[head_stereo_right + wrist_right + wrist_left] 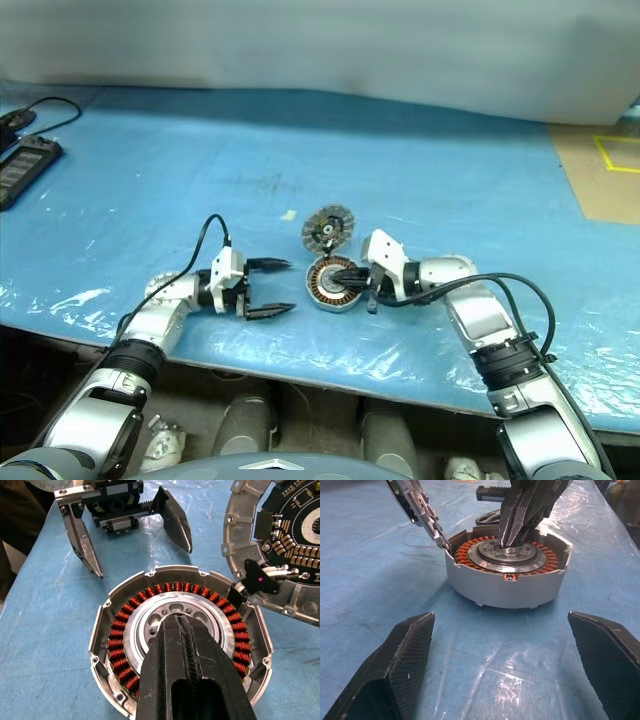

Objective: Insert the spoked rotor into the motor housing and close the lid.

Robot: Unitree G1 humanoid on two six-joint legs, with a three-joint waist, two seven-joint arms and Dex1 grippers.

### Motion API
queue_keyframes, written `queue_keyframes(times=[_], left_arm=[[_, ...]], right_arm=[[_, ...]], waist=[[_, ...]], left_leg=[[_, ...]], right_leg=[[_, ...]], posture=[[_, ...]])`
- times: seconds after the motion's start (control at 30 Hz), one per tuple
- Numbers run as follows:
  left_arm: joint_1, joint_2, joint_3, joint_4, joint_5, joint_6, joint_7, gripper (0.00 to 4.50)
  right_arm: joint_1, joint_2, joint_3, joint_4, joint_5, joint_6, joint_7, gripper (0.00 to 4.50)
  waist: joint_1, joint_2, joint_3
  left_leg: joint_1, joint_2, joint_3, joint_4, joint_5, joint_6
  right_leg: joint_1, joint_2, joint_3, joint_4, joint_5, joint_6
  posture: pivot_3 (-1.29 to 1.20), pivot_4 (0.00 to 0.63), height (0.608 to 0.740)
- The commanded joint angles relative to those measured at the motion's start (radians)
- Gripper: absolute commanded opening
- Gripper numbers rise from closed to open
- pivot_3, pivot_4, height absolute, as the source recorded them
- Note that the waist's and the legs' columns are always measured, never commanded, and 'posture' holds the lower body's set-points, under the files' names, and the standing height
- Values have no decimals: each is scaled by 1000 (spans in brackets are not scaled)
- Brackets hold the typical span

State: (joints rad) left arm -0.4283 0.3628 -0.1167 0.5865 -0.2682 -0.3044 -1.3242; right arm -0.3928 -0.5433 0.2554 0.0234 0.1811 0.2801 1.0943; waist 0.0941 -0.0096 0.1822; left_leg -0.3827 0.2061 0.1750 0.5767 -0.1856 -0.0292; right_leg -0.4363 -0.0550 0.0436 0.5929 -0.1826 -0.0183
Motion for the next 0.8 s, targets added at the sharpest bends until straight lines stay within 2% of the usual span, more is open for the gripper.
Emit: queue_keyframes(times=[0.03, 0.4, 0.8], left_arm=[[5, 4, 6, -38, -2, 10, 8, 4500], [23, 11, 4, -77, -1, 43, 16, 4500], [31, 12, 3, -105, 2, 62, 31, 4500]], right_arm=[[-6, -4, -6, -22, 11, 11, 6, 27], [-33, 20, -37, -79, 86, 35, 13, 27], [-43, 22, -2, 3, 25, 4, 19, 27]], waist=[[0, 0, 0], [0, 0, 0], [-1, 0, 0]], left_leg=[[0, 0, 0, 0, 0, 0], [-1, 0, 0, 0, 0, 0], [-1, 0, 0, 0, 0, 0]], right_leg=[[0, 0, 0, 0, 0, 0], [-1, 0, 0, 0, 0, 0], [-1, 0, 0, 0, 0, 0]], posture=[[0, 150, 740], [0, 150, 740], [0, 150, 740]])
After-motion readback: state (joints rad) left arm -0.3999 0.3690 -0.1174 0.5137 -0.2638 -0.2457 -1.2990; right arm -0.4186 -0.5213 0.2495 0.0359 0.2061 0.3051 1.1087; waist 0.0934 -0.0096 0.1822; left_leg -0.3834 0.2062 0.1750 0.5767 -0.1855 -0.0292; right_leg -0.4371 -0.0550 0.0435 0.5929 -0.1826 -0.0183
